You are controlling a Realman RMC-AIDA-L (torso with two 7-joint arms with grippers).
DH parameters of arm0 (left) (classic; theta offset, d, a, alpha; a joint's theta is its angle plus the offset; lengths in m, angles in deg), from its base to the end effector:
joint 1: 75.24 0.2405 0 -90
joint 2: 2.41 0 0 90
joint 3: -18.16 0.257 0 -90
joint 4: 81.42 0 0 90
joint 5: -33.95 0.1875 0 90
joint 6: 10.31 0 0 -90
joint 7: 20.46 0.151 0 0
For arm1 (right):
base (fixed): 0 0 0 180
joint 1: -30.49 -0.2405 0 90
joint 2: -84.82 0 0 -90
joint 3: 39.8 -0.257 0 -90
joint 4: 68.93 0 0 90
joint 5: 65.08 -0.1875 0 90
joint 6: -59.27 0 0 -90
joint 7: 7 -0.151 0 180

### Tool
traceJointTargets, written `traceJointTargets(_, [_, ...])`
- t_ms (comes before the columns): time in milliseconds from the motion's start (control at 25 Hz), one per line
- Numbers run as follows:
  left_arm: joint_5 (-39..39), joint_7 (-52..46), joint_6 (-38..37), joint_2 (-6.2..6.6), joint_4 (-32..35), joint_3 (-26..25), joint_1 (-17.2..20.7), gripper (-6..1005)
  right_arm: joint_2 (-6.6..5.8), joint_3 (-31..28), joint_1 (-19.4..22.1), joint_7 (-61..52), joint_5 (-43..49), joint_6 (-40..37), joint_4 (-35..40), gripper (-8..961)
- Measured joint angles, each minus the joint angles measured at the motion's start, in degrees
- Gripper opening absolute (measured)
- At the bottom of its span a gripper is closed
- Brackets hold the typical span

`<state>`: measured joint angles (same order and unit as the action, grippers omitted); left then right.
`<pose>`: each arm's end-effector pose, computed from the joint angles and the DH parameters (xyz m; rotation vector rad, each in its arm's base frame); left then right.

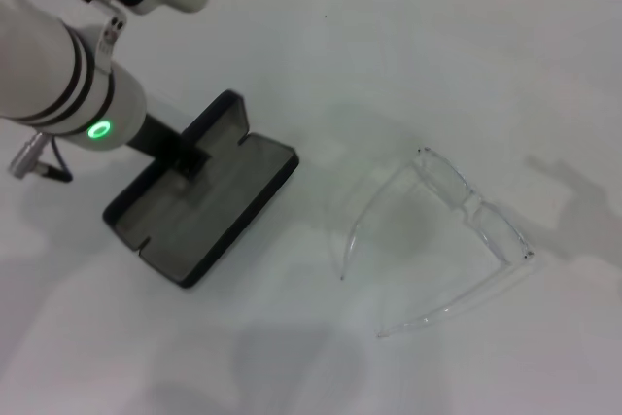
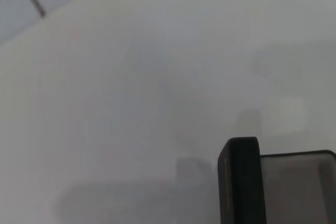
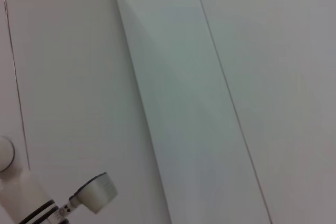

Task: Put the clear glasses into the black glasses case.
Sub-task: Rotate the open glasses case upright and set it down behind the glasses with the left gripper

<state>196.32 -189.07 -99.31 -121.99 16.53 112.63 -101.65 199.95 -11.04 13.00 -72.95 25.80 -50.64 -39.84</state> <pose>-0.1726 0.3135 0.0025 -2.2940 -0.8973 0.5013 0.2740 0.2492 0.0696 -2.2735 0.4437 1.3158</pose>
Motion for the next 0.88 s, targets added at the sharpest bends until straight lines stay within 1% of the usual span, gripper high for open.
traceJointTargets(120, [0.03, 3.62, 1.23, -0.01, 1.91, 0.75, -1.17, 197, -0.19, -1.16, 0.51, 2.26, -1.02, -1.76, -2.3, 869])
traceJointTargets(240, [0.07, 9.19, 4.36, -0.02, 2.35, 2.11, -3.06, 199, -0.33, -2.64, 1.35, 4.44, -1.2, -4.5, -3.45, 869])
traceJointTargets(320, [0.04, 14.52, 8.36, -0.05, 1.94, 3.81, -4.11, 200, -0.47, -2.97, 2.35, 6.32, -1.21, -6.99, -3.78, 869])
traceJointTargets(480, [0.06, 23.05, 17.7, -0.24, -0.07, 6.83, -4.94, 203, -0.97, -2.6, 4.8, 9.16, -0.86, -12.2, -3.85, 869])
traceJointTargets(560, [0.06, 27.35, 22.28, -0.26, -1.8, 8.34, -5.08, 204, -1.2, -1.59, 5.91, 9.77, -0.68, -13.33, -3.81, 869])
traceJointTargets(600, [0.05, 29.14, 24.21, -0.29, -2.79, 9.12, -5.1, 205, -1.29, 0.46, 6.71, 9.78, -0.59, -13.37, -3.54, 869])
traceJointTargets(640, [0.05, 30.73, 26.23, -0.33, -4.09, 9.91, -5.1, 205, -1.29, 0.46, 6.71, 9.78, -0.59, -13.37, -3.54, 868])
traceJointTargets(720, [0.07, 32.89, 30.88, -0.38, -7.41, 11.78, -5.26, 207, -1.39, 2.96, 7.13, 9.79, -0.52, -13.36, -3.38, 868])
traceJointTargets(760, [0.1, 33.27, 33.05, -0.39, -9.3, 12.73, -5.69, 207, -1.45, 4.68, 7.25, 9.78, -0.5, -13.33, -3.33, 868])
traceJointTargets(800, [0.08, 33.7, 35.79, -0.41, -11.95, 14.12, -6.47, 208, -1.49, 5.2, 7.27, 9.76, -0.5, -13.3, -3.32, 868])
traceJointTargets(880, [0.07, 34.1, 38.73, -0.5, -15.89, 16.06, -8.16, 209, -1.5, 5.82, 7.31, 9.68, -0.48, -13.29, -3.37, 868])
